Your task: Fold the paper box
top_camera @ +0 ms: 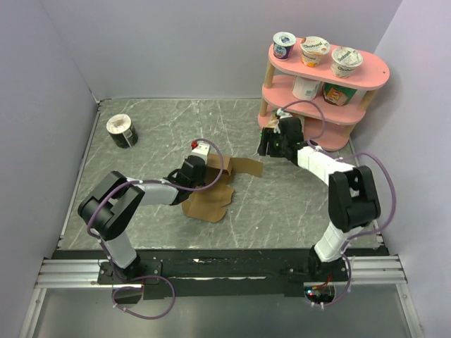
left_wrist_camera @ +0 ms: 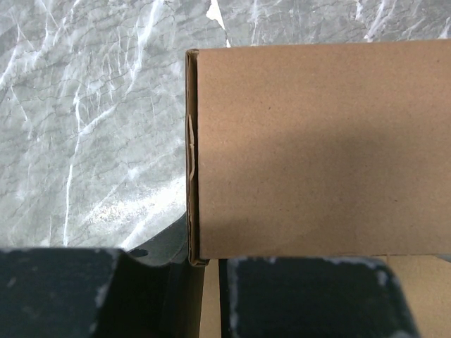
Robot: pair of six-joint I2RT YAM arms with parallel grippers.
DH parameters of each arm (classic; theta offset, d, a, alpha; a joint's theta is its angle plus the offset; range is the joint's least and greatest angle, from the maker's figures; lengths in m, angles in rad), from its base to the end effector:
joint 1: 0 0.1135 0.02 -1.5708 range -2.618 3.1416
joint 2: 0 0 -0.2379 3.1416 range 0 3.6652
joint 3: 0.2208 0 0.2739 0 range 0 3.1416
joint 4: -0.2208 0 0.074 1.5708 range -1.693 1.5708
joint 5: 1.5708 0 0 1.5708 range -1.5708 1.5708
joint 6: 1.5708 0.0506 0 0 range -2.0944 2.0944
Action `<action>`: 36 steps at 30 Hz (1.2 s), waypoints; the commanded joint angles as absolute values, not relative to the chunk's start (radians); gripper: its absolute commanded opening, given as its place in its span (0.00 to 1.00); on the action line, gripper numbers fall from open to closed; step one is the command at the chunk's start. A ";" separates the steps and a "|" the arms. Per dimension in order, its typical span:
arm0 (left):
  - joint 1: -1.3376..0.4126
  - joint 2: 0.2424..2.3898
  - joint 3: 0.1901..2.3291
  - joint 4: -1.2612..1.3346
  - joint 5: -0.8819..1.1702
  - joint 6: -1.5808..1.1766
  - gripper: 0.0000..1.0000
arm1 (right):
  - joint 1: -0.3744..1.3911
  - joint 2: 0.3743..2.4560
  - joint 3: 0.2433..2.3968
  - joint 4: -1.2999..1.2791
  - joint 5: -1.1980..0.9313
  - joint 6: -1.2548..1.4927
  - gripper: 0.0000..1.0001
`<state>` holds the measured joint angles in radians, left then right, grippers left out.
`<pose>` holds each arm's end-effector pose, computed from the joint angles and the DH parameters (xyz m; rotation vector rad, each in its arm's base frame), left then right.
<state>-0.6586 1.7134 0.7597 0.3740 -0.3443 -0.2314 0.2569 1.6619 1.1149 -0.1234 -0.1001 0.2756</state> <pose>0.2945 -0.2063 0.0991 0.2532 2.1014 -0.1596 0.3842 0.1061 0.1854 -0.0337 2.2674 0.3978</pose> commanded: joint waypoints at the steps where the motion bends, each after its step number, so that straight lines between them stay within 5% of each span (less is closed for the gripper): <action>1: -0.660 1.739 0.790 0.324 -0.324 -0.247 0.14 | 0.261 1.716 1.152 -0.060 -0.207 0.199 0.70; 14: -0.658 1.773 0.816 0.287 -0.345 -0.288 0.12 | 0.414 1.672 0.916 0.052 -0.170 0.558 0.66; 26: -0.689 1.758 0.813 0.302 -0.327 -0.256 0.13 | 0.520 1.694 0.953 0.153 -0.184 0.630 0.70; 33: -0.690 1.758 0.815 0.305 -0.296 -0.268 0.13 | 0.554 1.690 0.917 0.268 -0.242 0.580 0.79; 36: -0.690 1.755 0.815 0.310 -0.278 -0.272 0.13 | 0.589 1.697 0.887 0.345 -0.222 0.543 0.92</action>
